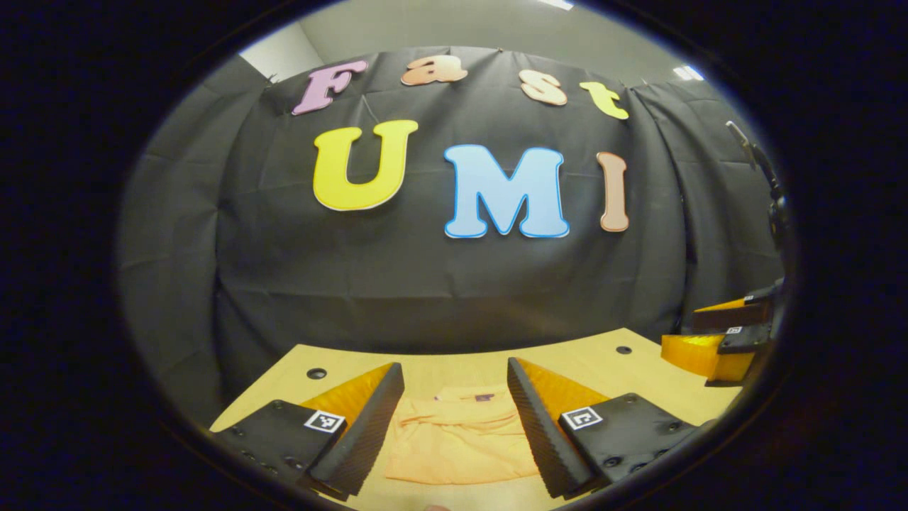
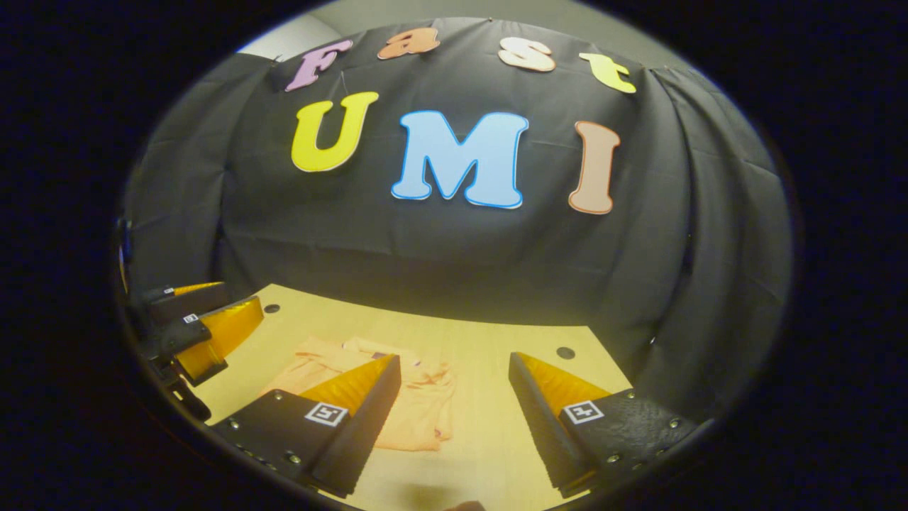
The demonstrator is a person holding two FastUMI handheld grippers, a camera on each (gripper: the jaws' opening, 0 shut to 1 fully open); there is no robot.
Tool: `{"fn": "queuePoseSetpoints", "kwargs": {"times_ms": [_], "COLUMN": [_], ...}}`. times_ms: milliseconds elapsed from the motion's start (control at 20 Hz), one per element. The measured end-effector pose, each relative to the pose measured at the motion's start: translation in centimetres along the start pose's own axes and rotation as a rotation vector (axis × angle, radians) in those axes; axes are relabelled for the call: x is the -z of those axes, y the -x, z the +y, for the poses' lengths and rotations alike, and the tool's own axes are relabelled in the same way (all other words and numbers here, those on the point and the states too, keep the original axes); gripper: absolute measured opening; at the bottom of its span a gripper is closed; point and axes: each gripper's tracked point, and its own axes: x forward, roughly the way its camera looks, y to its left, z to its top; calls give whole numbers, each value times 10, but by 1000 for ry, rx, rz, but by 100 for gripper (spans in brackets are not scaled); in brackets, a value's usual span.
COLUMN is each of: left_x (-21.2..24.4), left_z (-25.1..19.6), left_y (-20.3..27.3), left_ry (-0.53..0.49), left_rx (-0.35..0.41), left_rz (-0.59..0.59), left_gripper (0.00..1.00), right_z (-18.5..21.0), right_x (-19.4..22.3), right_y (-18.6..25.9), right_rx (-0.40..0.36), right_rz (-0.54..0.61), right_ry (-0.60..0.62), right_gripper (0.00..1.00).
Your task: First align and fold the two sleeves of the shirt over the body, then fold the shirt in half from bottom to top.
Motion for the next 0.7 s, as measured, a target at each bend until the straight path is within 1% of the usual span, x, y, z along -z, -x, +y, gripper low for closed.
{"fn": "queuePoseSetpoints", "kwargs": {"times_ms": [150,350,550,700], "left_x": [-1,-7,-16,-19], "left_z": [-6,-10,-15,-16], "left_y": [30,63,78,81], "left_ry": [3,6,0,-1], "left_rx": [-32,-57,-46,-41], "left_rz": [-14,-44,-64,-62], "left_gripper": [94,94,94,95], "right_z": [-4,0,2,0], "right_x": [-6,-15,-21,-22], "right_y": [29,60,78,86], "right_rx": [-4,-20,-13,11], "right_rz": [-52,-118,-154,-162], "right_ry": [49,76,86,85], "right_gripper": [95,94,94,94]}}
